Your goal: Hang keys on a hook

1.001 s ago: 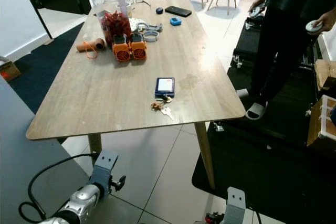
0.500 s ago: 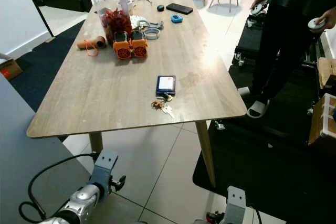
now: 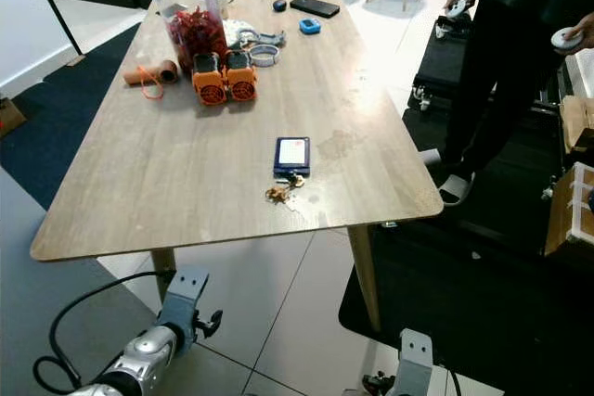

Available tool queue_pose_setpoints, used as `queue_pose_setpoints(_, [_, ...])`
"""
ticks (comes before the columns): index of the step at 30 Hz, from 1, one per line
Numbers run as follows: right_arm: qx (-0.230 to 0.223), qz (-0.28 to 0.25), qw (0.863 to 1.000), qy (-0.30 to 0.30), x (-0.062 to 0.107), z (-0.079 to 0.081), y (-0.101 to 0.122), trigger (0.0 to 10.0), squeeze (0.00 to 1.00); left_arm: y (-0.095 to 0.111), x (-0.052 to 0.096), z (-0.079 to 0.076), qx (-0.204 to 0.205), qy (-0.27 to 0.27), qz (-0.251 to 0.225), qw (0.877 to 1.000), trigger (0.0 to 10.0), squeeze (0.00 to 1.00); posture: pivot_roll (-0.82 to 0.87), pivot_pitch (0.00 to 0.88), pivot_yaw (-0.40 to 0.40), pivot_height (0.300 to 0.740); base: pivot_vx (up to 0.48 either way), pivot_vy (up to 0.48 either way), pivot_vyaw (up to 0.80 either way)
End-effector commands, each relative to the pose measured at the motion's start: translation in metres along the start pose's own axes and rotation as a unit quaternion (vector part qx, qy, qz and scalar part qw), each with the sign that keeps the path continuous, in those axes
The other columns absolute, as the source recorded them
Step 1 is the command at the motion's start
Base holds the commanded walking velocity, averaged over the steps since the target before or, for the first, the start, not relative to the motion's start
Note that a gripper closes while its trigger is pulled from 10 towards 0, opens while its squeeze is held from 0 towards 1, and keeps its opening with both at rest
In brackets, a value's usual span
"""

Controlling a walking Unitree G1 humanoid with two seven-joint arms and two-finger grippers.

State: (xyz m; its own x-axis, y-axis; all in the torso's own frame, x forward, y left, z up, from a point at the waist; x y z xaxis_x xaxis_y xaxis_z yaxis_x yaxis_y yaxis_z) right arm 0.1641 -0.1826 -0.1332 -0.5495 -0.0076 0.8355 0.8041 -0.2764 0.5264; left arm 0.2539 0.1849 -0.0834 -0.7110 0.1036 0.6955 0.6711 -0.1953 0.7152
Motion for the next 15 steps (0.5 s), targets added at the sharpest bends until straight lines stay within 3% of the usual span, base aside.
queue_pose_setpoints(1, [-0.004,0.004,1.000,0.000,0.0003,0.0005,-0.0028,10.0,0.00,-0.0042,0.0023,0.0079,0.001,0.010,0.005,1.000,10.0,0.00,0.09,0.019,0.006,0.740,0.000,0.000,0.00])
queue_pose_setpoints(15, [-0.003,0.003,1.000,-0.001,0.0002,-0.0003,-0.0017,10.0,0.00,-0.0030,0.0019,0.0061,0.007,0.008,0.001,1.000,10.0,0.00,0.08,0.018,0.005,0.740,0.000,0.000,0.00])
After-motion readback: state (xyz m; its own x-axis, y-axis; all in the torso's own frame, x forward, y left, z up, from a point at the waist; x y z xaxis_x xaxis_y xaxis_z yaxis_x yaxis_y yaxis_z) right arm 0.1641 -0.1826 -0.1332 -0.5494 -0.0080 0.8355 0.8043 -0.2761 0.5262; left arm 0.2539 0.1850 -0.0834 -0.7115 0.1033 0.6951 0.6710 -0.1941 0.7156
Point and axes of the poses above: a point about 5 cm out from each wrist's last joint towards the gripper, its own x axis pointing back from the gripper into the wrist, its own y axis along the axis of the wrist's last joint, z = x × y, the point moved 4 cm from there along -x, pointing out of the wrist towards the gripper, and after that the axes turned 2 degrees about x, right-handed, at the moved point
